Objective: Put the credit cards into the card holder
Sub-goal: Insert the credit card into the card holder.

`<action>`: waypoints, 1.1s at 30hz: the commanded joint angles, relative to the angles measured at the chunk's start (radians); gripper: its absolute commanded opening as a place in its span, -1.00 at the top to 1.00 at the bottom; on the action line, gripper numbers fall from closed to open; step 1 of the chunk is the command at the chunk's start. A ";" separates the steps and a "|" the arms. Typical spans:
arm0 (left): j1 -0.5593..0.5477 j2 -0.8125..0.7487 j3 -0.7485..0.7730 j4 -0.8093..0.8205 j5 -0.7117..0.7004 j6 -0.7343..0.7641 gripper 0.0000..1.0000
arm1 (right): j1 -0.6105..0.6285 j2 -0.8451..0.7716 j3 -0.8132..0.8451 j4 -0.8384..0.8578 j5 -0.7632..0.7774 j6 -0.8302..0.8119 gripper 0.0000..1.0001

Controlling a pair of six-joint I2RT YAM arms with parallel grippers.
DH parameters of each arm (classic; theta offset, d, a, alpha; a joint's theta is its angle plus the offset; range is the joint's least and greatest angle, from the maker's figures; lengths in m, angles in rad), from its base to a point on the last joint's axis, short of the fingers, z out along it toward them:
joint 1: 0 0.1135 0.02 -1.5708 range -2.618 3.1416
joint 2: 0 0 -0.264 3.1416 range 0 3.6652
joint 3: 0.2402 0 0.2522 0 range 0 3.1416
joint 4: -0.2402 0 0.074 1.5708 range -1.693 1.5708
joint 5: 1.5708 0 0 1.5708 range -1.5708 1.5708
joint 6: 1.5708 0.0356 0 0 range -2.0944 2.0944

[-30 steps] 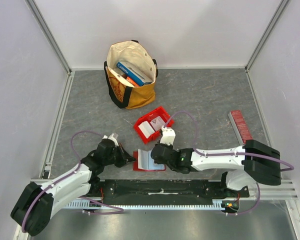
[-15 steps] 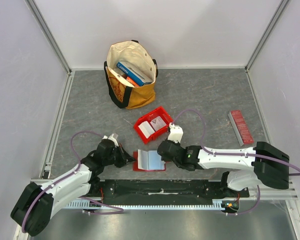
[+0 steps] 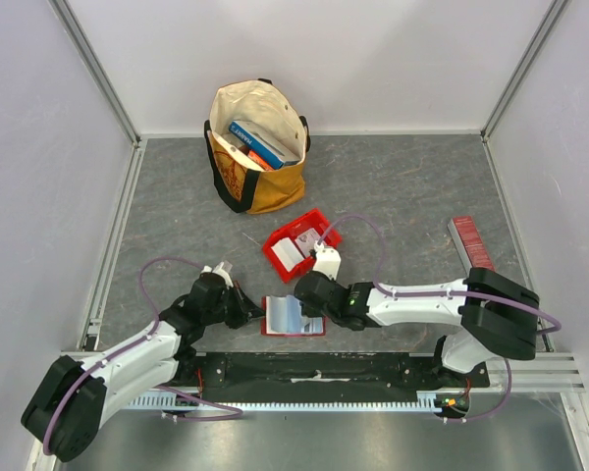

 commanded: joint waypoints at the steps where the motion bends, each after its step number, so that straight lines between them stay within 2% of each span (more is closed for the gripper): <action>1: -0.002 0.013 0.004 -0.008 -0.018 0.023 0.97 | 0.000 0.015 0.043 0.040 -0.051 -0.035 1.00; 14: -0.001 0.010 -0.005 -0.001 -0.016 0.014 0.96 | -0.001 0.059 0.109 0.349 -0.330 -0.127 1.00; 17: -0.002 0.003 -0.009 -0.007 -0.021 0.012 0.96 | -0.001 0.013 0.086 0.369 -0.319 -0.139 1.00; 21: -0.001 0.000 -0.012 -0.006 -0.022 0.012 0.96 | -0.003 -0.094 0.011 0.376 -0.229 -0.141 1.00; 23: -0.001 0.003 -0.013 -0.006 -0.022 0.011 0.96 | -0.012 -0.137 -0.023 0.335 -0.151 -0.107 1.00; 26: -0.001 0.003 -0.010 -0.004 -0.022 0.012 0.96 | -0.050 -0.159 -0.092 0.317 -0.128 -0.026 1.00; 33: 0.001 0.002 -0.016 0.002 -0.018 0.008 0.96 | -0.064 -0.142 -0.247 0.507 -0.158 0.085 1.00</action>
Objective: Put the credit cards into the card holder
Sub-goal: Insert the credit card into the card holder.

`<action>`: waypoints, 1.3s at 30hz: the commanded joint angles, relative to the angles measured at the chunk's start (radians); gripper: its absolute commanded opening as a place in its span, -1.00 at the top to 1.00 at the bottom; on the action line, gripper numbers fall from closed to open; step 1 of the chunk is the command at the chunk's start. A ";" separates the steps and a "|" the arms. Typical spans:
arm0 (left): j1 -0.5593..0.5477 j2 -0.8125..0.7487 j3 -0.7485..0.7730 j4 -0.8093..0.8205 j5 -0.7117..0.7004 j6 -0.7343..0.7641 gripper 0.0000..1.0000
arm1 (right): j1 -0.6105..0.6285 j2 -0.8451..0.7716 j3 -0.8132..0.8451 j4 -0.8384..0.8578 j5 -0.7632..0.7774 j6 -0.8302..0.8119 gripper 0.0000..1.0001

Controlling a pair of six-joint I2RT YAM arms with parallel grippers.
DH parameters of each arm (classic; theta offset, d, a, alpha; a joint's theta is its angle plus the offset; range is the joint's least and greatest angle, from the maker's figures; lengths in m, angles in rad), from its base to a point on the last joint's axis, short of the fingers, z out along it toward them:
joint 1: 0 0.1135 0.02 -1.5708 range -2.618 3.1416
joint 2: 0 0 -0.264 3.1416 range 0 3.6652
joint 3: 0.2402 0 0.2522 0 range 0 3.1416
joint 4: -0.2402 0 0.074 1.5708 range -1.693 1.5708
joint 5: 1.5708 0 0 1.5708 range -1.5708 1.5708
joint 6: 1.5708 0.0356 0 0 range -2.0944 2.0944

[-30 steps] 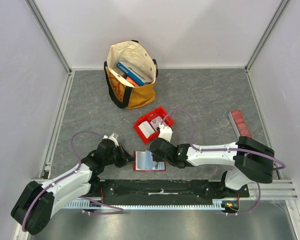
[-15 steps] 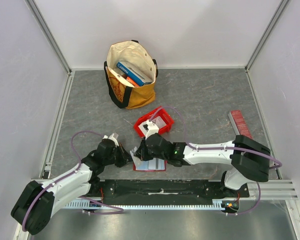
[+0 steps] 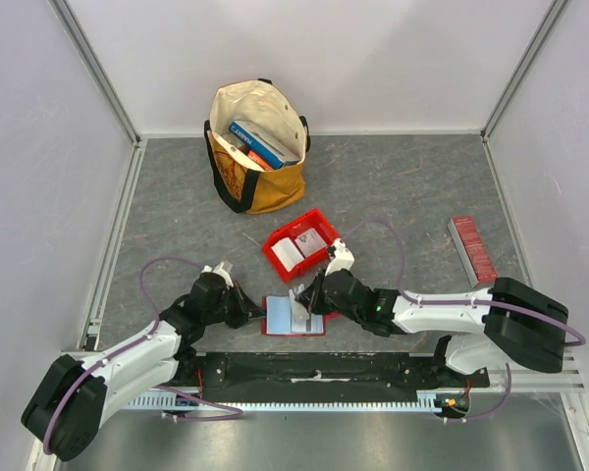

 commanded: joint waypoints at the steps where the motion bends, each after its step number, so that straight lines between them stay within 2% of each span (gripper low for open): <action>1: -0.001 -0.004 -0.017 -0.008 -0.015 0.006 0.96 | 0.004 0.028 -0.061 0.153 0.013 0.088 1.00; 7: -0.001 -0.007 -0.023 -0.008 -0.009 0.003 0.96 | 0.004 0.109 -0.107 0.278 -0.013 0.118 1.00; 18: -0.001 -0.008 -0.030 -0.011 -0.003 0.003 0.97 | 0.004 0.176 -0.176 0.361 -0.001 0.204 1.00; 26: -0.002 -0.022 -0.062 -0.005 -0.001 -0.012 0.97 | 0.005 0.301 -0.225 0.577 -0.064 0.253 1.00; 39: -0.001 -0.047 -0.071 -0.011 -0.006 -0.017 0.96 | 0.039 0.379 -0.213 0.664 -0.062 0.289 1.00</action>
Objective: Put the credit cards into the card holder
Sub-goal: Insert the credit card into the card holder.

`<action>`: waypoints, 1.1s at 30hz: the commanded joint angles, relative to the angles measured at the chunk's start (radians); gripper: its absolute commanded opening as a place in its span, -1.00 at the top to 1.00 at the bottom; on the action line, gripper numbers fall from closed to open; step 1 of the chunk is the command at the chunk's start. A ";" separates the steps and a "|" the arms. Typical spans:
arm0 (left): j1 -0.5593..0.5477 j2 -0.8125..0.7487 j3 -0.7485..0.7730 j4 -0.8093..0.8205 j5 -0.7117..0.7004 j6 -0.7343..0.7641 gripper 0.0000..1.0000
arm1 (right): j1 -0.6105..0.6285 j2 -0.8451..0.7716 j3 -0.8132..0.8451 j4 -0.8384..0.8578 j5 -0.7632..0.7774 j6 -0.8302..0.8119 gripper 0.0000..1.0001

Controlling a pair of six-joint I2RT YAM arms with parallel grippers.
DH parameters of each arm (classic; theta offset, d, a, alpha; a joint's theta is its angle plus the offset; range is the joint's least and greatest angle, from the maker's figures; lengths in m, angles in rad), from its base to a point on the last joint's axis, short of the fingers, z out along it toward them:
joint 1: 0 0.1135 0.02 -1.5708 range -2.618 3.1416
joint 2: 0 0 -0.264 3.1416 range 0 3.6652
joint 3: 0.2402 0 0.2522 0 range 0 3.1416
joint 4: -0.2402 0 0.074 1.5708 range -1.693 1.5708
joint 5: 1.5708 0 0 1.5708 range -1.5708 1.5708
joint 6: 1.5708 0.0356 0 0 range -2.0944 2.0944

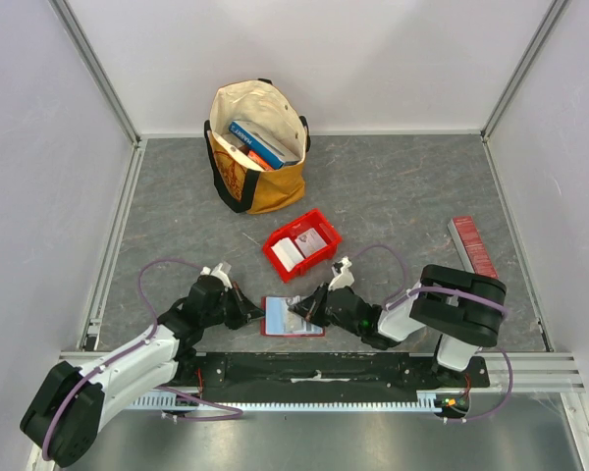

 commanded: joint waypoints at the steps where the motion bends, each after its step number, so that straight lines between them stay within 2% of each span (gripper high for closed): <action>1: -0.001 0.002 -0.039 -0.024 -0.008 -0.014 0.97 | 0.032 0.043 0.005 0.022 -0.001 0.023 1.00; 8: -0.002 -0.009 -0.047 -0.025 -0.008 -0.017 0.96 | 0.068 0.037 0.033 -0.051 0.035 0.037 0.93; 12: -0.001 -0.020 -0.042 -0.031 -0.011 -0.020 0.97 | 0.069 -0.010 0.062 -0.189 0.075 0.018 0.65; 19: -0.002 -0.031 -0.036 -0.039 -0.022 -0.021 0.96 | 0.075 -0.154 0.154 -0.579 0.175 -0.058 0.12; 27: -0.001 -0.026 -0.039 -0.042 -0.017 -0.015 0.96 | 0.095 -0.147 0.203 -0.668 0.164 -0.068 0.14; 33: -0.001 -0.035 -0.041 -0.045 -0.020 -0.018 0.96 | 0.140 -0.098 0.378 -0.968 0.258 -0.106 0.10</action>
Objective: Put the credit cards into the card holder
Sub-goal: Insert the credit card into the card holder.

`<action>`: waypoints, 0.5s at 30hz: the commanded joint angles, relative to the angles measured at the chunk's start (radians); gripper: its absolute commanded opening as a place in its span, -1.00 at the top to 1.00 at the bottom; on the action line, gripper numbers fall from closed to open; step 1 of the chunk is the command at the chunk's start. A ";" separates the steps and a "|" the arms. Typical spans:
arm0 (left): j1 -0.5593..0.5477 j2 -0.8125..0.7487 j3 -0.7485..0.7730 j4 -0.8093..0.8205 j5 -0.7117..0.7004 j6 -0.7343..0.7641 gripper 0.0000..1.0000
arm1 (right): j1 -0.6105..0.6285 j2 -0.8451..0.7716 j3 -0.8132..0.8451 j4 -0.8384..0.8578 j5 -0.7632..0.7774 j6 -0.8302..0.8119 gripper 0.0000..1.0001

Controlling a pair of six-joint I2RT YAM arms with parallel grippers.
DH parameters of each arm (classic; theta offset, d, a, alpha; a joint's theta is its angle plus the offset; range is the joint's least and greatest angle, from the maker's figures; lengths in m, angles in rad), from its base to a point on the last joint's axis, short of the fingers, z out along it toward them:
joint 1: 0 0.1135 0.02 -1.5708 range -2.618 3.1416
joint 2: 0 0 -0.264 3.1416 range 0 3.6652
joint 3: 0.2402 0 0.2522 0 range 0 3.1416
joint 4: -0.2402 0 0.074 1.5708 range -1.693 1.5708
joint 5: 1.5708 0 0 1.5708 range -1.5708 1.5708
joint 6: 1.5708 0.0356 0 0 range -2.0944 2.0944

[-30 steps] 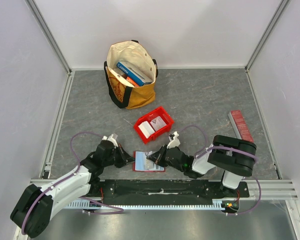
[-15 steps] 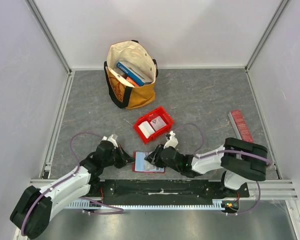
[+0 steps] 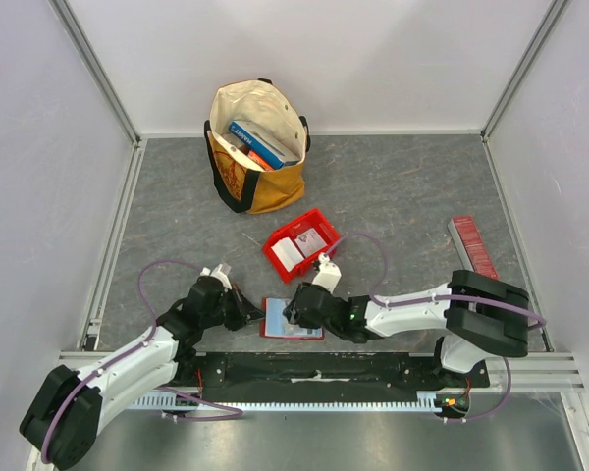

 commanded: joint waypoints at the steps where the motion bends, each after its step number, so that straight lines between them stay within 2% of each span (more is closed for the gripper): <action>1: -0.001 -0.009 -0.039 -0.017 -0.021 -0.018 0.96 | 0.041 0.063 0.131 -0.303 0.095 -0.046 0.10; 8: -0.001 -0.008 -0.039 -0.017 -0.018 -0.016 0.97 | 0.050 0.126 0.180 -0.256 0.037 -0.092 0.08; 15: -0.001 -0.012 -0.039 -0.019 -0.018 -0.016 0.96 | 0.052 0.109 0.208 -0.369 0.111 -0.089 -0.03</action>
